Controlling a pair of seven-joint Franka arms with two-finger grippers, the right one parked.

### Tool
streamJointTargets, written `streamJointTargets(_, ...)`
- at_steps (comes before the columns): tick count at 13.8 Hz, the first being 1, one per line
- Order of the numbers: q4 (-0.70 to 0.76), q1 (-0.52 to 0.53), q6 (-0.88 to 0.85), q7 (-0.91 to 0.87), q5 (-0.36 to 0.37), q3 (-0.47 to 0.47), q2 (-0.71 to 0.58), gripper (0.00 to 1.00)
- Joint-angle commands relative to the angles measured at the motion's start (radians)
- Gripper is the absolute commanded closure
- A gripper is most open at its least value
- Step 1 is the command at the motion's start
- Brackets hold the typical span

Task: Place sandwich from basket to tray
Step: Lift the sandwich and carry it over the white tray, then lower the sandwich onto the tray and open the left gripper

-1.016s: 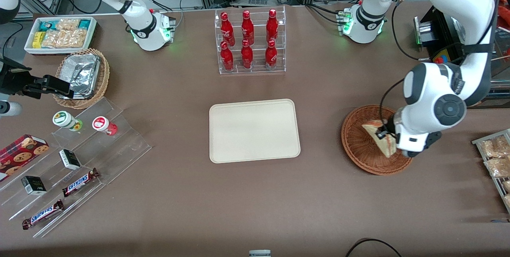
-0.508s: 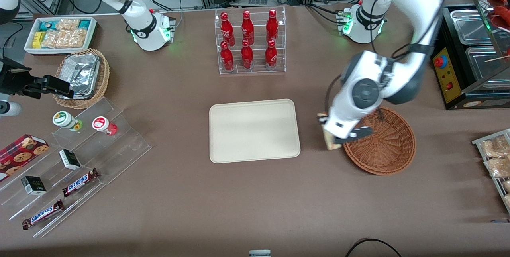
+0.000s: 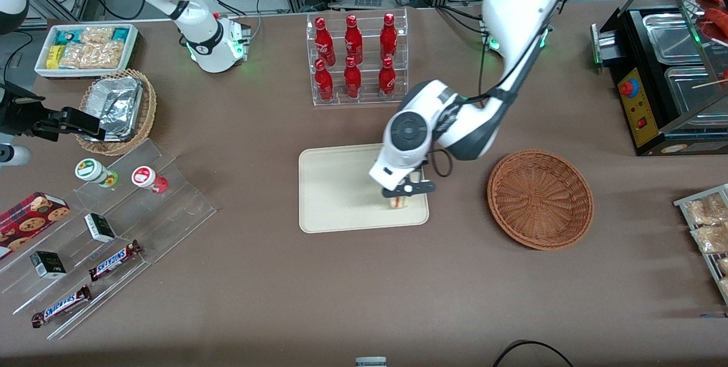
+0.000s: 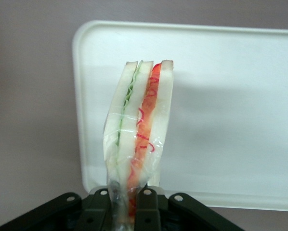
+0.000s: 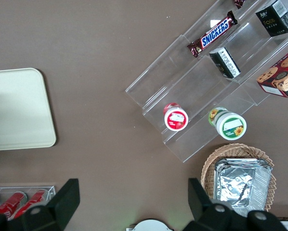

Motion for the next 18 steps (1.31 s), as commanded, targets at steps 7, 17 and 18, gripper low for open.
streamJointTargets(7,0.214,-0.120,-0.018,-0.141,0.015,0.022,0.171,1.00)
streamJointTargets(17,0.222,-0.132,0.008,-0.186,0.060,0.024,0.191,0.00)
streamJointTargets(18,0.223,-0.128,0.005,-0.183,0.060,0.024,0.184,0.00)
